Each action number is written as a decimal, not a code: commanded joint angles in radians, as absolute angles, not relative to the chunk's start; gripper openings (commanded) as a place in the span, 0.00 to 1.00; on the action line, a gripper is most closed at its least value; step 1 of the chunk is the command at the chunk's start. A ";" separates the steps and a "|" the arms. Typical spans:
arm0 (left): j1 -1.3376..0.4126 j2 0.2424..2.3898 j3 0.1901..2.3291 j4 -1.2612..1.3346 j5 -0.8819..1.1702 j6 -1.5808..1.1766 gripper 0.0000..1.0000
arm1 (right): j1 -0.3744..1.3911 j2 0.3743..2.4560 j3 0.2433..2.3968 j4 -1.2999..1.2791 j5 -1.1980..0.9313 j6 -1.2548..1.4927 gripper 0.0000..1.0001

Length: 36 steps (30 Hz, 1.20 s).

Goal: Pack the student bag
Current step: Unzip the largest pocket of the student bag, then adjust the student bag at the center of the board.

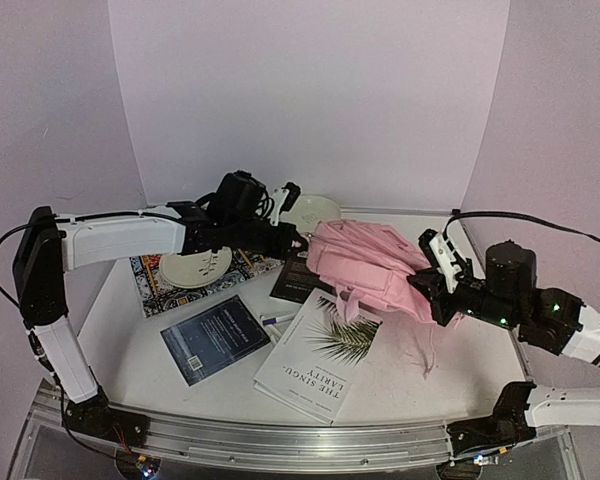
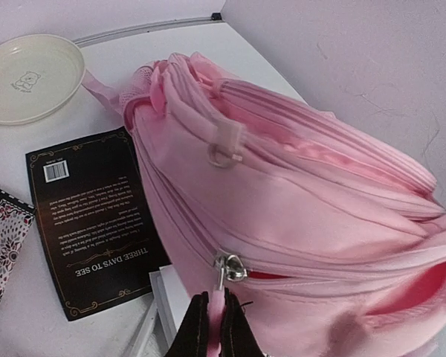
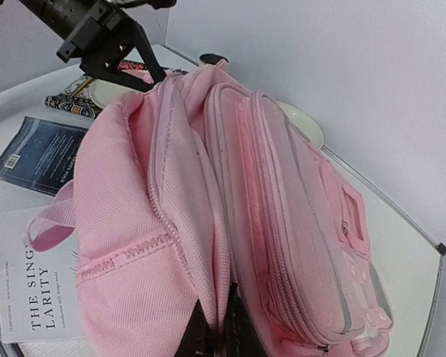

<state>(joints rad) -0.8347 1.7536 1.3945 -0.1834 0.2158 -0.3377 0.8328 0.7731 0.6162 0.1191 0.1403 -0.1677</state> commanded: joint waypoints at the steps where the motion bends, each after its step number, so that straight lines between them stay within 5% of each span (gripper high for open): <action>1: -0.755 1.813 1.440 -0.193 0.124 -0.351 0.00 | 0.824 0.636 0.584 0.192 0.187 -0.148 0.00; 8: -0.760 1.900 1.501 -0.164 0.302 -0.369 0.00 | 0.824 0.690 0.583 0.173 0.135 -0.075 0.07; 13: -0.789 1.888 1.497 -0.116 0.354 -0.403 0.00 | 0.824 0.805 0.674 0.118 0.078 -0.033 0.44; 25: -0.873 1.878 1.503 -0.050 0.393 -0.464 0.00 | 0.826 1.141 0.963 0.026 -0.072 0.122 0.73; 36: -0.925 1.878 1.553 -0.049 0.400 -0.471 0.00 | 0.871 1.294 1.048 -0.009 0.049 0.134 0.76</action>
